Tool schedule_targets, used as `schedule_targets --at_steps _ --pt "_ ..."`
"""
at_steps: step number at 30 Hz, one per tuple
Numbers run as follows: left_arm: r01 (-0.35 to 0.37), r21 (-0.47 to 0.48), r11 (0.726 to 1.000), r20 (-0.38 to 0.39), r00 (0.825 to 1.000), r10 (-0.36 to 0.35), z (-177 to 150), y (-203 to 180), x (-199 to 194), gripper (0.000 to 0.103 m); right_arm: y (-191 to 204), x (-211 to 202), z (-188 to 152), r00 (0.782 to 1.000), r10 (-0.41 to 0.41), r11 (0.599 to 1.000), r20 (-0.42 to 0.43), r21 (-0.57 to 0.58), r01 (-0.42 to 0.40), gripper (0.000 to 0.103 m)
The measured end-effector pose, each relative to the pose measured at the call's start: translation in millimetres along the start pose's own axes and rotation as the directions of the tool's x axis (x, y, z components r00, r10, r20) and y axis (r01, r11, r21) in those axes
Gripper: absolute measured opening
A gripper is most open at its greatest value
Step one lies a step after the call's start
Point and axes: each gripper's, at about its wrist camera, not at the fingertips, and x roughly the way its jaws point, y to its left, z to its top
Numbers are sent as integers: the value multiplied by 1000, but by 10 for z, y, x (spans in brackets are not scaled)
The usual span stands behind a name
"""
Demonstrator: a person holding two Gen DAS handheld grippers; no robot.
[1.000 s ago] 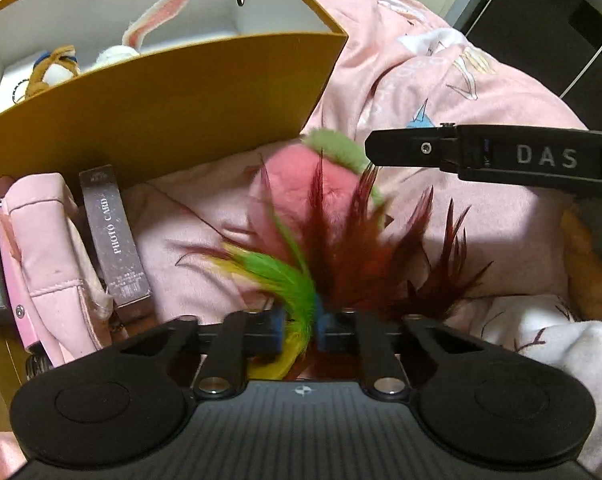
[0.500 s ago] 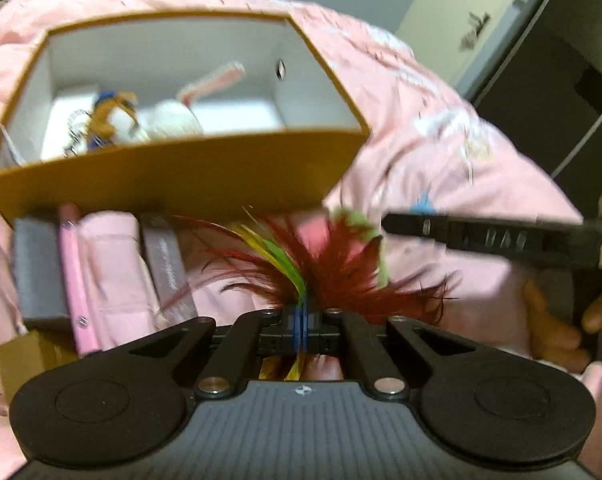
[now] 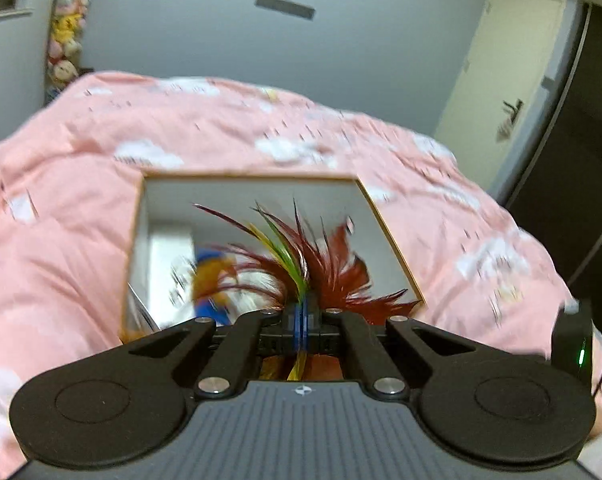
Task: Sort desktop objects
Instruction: 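Grasp the red-green feather toy with the left gripper while the right grasps the pink-green pompom, then carry the feather toy over the box with the left gripper while the right lifts the pompom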
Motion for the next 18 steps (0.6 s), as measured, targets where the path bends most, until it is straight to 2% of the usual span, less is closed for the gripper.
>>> schedule_targets --at_steps 4,6,18 --pt "-34 -12 999 52 998 34 262 127 26 1 -17 78 21 1000 -3 1000 -24 2 3 67" --pt "-46 -34 998 51 998 48 363 210 113 1 -41 127 29 999 1 1000 -39 13 -1 67" --pt "-136 -167 977 -51 990 129 359 806 774 1 -85 458 13 993 20 1000 -117 19 -18 69"
